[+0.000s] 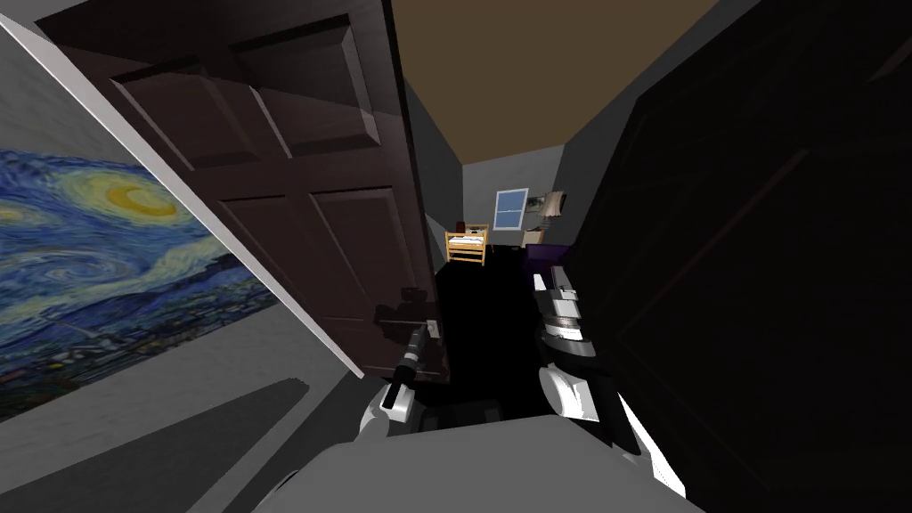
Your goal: Push the door open
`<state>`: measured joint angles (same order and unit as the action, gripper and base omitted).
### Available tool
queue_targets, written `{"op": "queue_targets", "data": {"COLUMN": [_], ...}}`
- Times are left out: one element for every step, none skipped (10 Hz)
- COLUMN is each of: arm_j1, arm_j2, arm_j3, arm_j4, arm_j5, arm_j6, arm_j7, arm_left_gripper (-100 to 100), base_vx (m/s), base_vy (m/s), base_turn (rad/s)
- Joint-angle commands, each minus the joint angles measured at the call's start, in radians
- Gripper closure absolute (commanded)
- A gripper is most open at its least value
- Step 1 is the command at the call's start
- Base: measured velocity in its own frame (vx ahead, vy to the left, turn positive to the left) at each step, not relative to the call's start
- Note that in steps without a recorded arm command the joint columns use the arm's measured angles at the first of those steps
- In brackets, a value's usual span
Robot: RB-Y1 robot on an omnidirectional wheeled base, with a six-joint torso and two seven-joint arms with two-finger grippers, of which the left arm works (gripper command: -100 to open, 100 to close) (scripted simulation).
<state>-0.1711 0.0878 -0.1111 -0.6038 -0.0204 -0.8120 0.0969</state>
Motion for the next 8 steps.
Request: {"op": "queue_targets", "data": {"arm_j1": [0.0,0.0,0.0,0.001,0.001,0.001,0.001,0.001], "arm_j2": [-0.001,-0.001,-0.002,-0.004,-0.006,-0.009,-0.012,-0.016], "arm_j3": [-0.001,-0.001,-0.002,-0.002,-0.003,-0.004,-0.004,-0.005], "arm_j4": [-0.003,-0.003,-0.005,-0.007,-0.01,-0.012,-0.014,-0.016], "arm_j5": [0.0,0.0,0.001,0.001,0.001,0.002,0.002,0.002], "arm_j6": [0.002,0.002,0.003,0.005,0.006,0.007,0.009,0.01], "arm_j7": [0.002,0.002,0.002,0.004,0.005,0.006,0.007,0.008], "arm_left_gripper": [-100,-100,-100,-100,-100,-100,-100,-100], "base_vx": [-0.038,-0.163,-0.177,-0.198,-0.218,-0.197,-0.199,-0.221], "base_vy": [-0.065,-0.021,-0.005,-0.024,-0.008,-0.025,-0.04,-0.036], "base_turn": [0.059,0.011,0.016,0.037,0.049,0.03,0.039,0.033]}}
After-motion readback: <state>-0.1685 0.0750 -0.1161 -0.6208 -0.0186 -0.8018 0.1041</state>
